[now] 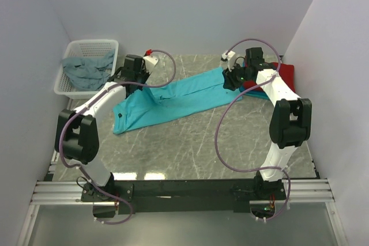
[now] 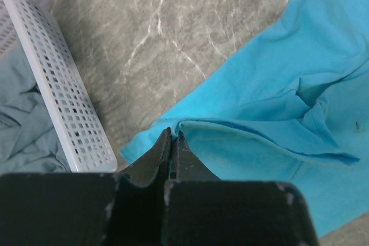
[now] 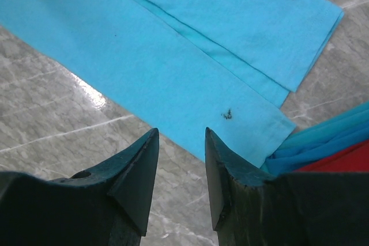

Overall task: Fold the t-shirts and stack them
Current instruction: Fold the tshirt

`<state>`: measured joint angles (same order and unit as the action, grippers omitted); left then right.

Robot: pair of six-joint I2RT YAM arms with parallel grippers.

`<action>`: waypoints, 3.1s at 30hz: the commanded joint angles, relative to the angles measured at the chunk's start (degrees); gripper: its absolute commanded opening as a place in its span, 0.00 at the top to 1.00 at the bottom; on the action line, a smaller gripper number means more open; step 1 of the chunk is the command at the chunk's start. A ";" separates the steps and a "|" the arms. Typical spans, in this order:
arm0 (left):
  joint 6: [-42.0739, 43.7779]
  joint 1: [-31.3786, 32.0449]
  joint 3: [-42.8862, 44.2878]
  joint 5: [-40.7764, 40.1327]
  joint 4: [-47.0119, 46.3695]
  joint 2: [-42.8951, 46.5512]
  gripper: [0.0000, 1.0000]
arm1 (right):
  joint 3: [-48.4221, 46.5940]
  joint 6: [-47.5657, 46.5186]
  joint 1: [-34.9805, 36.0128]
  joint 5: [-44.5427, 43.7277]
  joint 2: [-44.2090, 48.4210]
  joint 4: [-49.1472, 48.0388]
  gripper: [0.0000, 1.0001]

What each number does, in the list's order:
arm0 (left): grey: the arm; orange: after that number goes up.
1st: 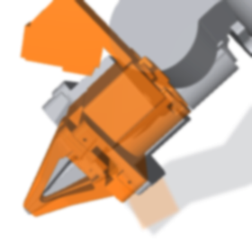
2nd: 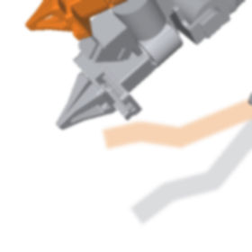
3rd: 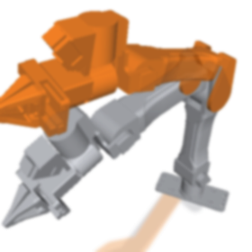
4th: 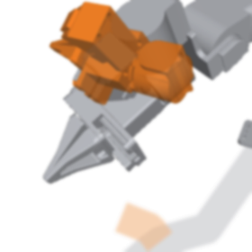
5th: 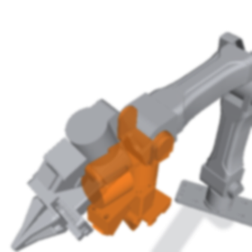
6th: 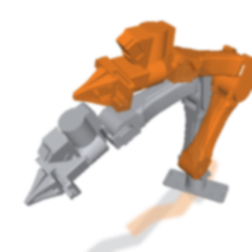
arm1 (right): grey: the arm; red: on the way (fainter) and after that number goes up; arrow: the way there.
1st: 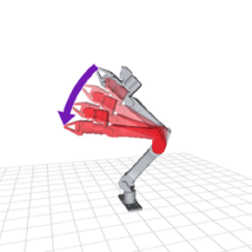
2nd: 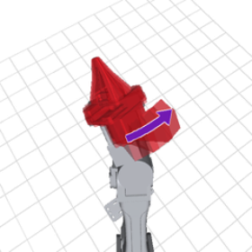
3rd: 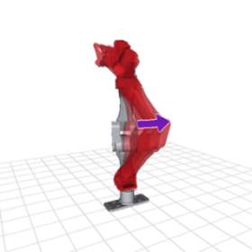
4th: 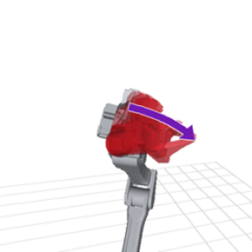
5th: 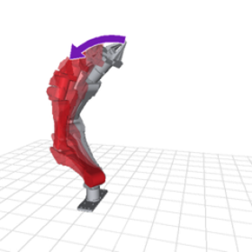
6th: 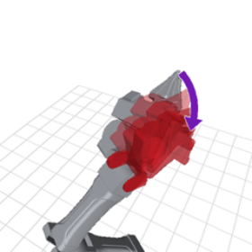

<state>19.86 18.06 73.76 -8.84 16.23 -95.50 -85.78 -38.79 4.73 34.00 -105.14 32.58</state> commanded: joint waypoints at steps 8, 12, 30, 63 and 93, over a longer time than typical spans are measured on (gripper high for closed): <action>2.03 -0.22 7.54 0.76 0.65 -5.13 1.00 | 0.08 0.11 -0.16 1.86 0.38 -0.59 0.55; 2.03 -0.22 7.81 0.76 0.91 -6.10 1.00 | 0.17 0.03 -0.25 1.86 0.29 -0.59 0.54; 1.24 -0.40 9.74 -0.65 1.53 -9.61 1.00 | 0.35 -0.24 -0.51 2.56 0.29 -0.06 0.54; -42.84 -3.99 -15.51 -2.86 -4.11 26.36 0.01 | 22.44 -34.93 2.30 10.04 16.09 -2.85 0.20; -96.14 -11.03 -42.82 -5.92 -2.78 27.75 0.28 | 16.87 -41.55 15.83 -32.51 -3.84 -17.55 0.81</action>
<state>-73.41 7.97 29.02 -14.83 17.76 -65.36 -66.81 -80.51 19.84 3.27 -108.90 14.59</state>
